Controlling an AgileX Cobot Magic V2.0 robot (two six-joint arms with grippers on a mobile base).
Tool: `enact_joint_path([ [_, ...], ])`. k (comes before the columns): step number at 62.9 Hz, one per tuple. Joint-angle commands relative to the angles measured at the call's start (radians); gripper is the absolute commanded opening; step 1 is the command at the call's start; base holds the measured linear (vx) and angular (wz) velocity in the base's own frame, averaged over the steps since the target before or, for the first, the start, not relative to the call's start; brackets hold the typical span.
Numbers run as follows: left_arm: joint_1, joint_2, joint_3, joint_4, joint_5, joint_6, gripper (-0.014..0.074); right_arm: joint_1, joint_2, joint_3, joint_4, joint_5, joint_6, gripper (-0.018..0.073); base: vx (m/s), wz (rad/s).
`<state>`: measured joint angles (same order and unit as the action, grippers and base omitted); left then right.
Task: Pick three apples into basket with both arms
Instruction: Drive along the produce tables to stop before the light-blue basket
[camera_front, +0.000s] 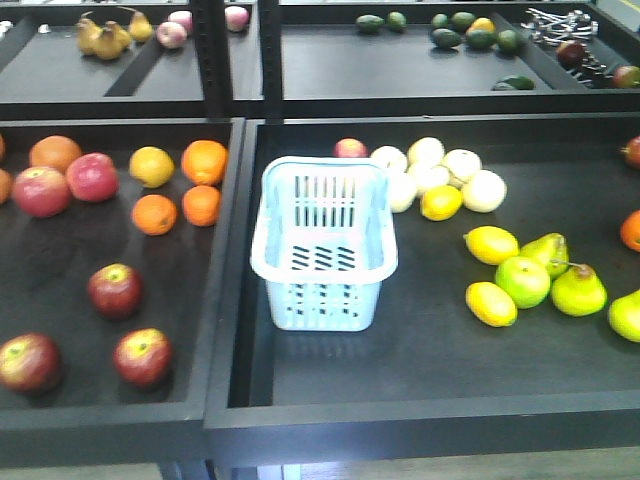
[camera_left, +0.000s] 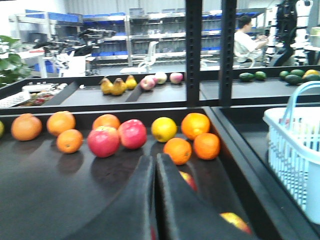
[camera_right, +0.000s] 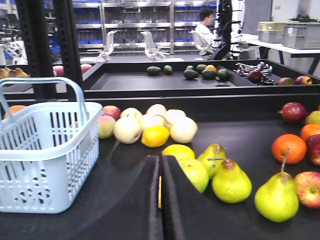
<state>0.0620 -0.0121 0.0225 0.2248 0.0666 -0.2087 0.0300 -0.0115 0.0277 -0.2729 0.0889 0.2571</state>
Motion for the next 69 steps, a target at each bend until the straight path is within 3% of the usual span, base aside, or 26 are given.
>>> enact_joint_path([
  [1, 0.001, -0.015, 0.009, -0.001, -0.072, -0.008, -0.0006, -0.007, -0.014, 0.014, -0.012, -0.076, -0.003, -0.0004, 0.08, -0.24],
  [69, 0.001, -0.015, 0.009, -0.001, -0.072, -0.008, -0.0006, -0.007, -0.014, 0.014, -0.012, -0.076, -0.003, -0.0004, 0.09, -0.04],
])
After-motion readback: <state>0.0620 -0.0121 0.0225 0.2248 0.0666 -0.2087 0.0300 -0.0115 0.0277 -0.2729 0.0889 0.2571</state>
